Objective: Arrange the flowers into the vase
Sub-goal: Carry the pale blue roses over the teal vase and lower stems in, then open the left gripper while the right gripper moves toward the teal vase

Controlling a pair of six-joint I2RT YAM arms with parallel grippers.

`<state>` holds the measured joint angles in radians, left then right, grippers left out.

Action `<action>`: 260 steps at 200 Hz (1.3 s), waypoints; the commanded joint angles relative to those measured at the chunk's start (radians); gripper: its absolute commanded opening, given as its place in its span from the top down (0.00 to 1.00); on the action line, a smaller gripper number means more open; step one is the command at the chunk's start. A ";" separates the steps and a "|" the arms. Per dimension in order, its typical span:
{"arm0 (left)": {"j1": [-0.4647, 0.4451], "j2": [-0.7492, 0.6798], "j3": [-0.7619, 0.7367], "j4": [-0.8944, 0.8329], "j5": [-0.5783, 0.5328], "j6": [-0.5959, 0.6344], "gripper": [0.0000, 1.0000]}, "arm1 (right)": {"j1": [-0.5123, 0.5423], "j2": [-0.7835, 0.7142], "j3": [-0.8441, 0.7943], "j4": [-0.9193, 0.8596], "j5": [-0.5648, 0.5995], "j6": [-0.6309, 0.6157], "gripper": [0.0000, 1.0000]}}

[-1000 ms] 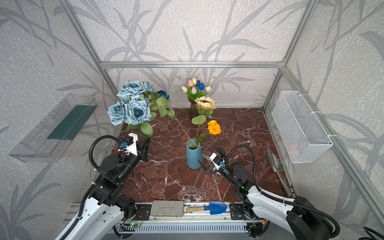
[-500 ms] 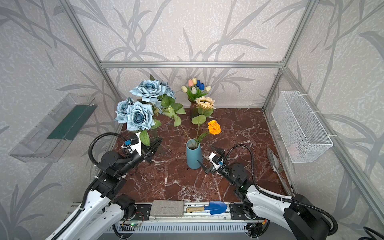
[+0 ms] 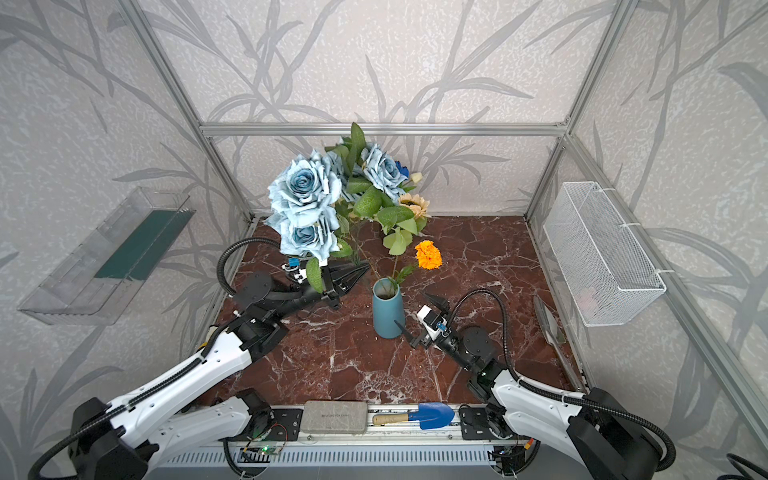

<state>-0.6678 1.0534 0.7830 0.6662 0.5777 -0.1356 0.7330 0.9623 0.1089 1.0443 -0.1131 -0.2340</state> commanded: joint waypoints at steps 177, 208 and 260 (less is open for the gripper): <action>-0.005 0.222 -0.142 0.262 -0.084 0.022 1.00 | 0.006 0.013 0.004 0.027 -0.011 0.001 0.01; -0.006 0.232 -0.193 0.306 -0.101 0.015 1.00 | 0.006 0.019 0.007 0.026 -0.018 0.003 0.01; -0.011 0.213 -0.208 0.254 -0.097 0.025 0.75 | 0.006 0.057 0.013 0.049 -0.025 0.004 0.01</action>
<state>-0.6731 1.2907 0.5823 0.8917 0.4873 -0.1226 0.7330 1.0050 0.1089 1.0470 -0.1261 -0.2333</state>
